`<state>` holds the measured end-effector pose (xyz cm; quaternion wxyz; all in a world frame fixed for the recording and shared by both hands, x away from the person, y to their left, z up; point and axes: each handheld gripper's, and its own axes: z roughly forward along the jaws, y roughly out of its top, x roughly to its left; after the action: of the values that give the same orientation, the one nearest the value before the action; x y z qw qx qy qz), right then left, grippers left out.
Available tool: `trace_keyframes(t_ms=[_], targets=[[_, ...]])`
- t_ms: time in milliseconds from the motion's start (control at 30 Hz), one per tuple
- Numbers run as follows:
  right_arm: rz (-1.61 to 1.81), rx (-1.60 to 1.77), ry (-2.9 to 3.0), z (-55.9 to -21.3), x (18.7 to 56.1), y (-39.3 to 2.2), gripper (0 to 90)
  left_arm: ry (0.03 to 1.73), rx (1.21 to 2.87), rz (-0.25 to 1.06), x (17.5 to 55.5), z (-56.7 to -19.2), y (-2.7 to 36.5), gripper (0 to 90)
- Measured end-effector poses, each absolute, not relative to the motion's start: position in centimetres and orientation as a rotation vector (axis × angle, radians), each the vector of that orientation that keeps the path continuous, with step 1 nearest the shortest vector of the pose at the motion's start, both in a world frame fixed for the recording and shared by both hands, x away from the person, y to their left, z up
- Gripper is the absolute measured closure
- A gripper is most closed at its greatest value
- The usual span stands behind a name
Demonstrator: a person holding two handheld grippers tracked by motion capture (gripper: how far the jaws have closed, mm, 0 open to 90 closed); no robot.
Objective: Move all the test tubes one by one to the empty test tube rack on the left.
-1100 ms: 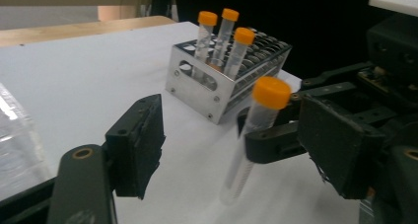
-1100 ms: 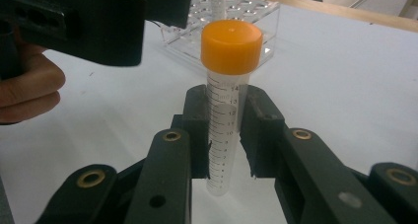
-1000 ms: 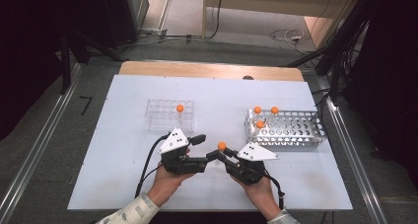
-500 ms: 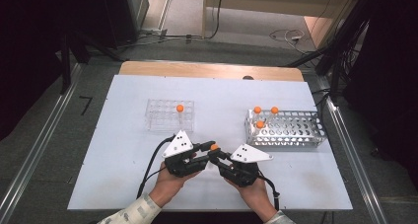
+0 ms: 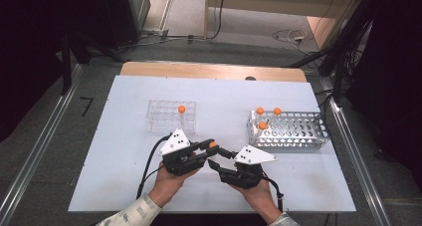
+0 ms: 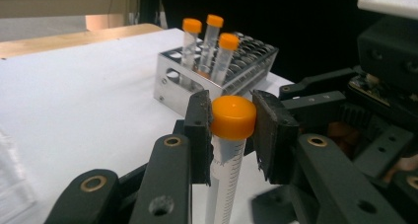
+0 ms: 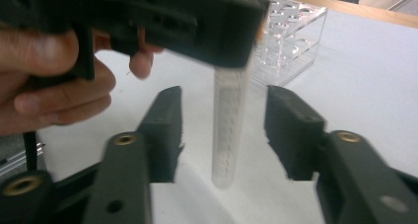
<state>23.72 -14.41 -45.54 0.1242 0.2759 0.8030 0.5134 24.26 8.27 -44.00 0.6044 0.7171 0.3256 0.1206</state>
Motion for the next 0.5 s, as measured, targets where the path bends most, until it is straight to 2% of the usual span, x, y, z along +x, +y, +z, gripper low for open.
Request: trace_keyframes(t_ms=[100,267,500], targets=[[1.495,0.821,2.331,-45.4,23.8,-14.9,40.7,0.778,1.623,0.296,24.6,-43.5,9.3,69.5],[1.486,0.848,2.306,-45.2,24.0,-16.2,38.1,0.843,1.560,0.297,25.5,-42.9,11.2,69.5],[1.471,0.900,2.262,-44.8,24.0,-18.5,37.8,0.894,1.512,0.349,26.4,-42.1,13.4,69.6]])
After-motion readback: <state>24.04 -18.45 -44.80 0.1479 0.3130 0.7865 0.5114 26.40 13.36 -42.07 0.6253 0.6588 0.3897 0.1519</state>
